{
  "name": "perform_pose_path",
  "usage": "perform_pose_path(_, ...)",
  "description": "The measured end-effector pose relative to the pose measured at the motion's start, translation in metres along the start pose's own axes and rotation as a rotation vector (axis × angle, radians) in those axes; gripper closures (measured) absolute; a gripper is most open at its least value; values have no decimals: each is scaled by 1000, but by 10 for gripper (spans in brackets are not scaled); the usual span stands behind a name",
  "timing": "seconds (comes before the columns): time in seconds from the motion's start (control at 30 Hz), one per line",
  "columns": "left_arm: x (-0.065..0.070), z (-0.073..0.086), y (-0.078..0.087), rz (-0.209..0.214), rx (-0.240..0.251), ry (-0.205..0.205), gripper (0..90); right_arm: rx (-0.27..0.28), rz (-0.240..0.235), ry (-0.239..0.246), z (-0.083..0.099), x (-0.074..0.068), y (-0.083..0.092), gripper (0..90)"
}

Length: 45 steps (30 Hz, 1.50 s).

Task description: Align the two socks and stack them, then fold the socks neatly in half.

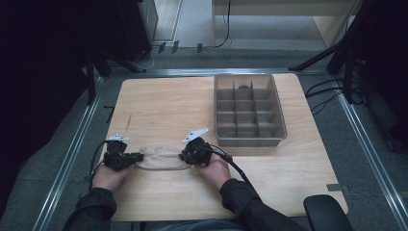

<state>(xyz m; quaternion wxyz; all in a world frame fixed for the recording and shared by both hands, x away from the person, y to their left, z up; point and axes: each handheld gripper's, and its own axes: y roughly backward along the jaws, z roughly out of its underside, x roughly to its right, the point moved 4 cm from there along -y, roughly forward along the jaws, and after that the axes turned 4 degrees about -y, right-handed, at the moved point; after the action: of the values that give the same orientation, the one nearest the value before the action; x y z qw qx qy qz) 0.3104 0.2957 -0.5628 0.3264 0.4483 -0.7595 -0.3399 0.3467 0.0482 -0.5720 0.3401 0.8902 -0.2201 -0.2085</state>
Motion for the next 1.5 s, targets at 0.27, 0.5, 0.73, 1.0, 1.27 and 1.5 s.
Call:
perform_pose_path(0.27, -8, -3, 0, 13, 12, 19, 724, 14, 10, 2, -6, -3, -7, 689)
perform_pose_path(0.5, -4, -7, 10, 13, 44, 45, 626, 25, 1, -18, -10, -2, -1, 663)
perform_pose_path(0.73, -1, -9, 19, 8, 70, 42, 540, 31, -10, -7, -13, -2, 11, 646)
perform_pose_path(1.0, -8, -3, 22, -3, 97, 45, 490, 48, -21, 26, -12, -7, 28, 667)
perform_pose_path(1.27, -11, 1, 15, 1, 82, 56, 481, 51, -33, 44, -6, -8, 29, 715)
perform_pose_path(1.5, -12, 2, 5, -11, 54, 49, 469, 25, -28, 49, 1, -9, 18, 711)
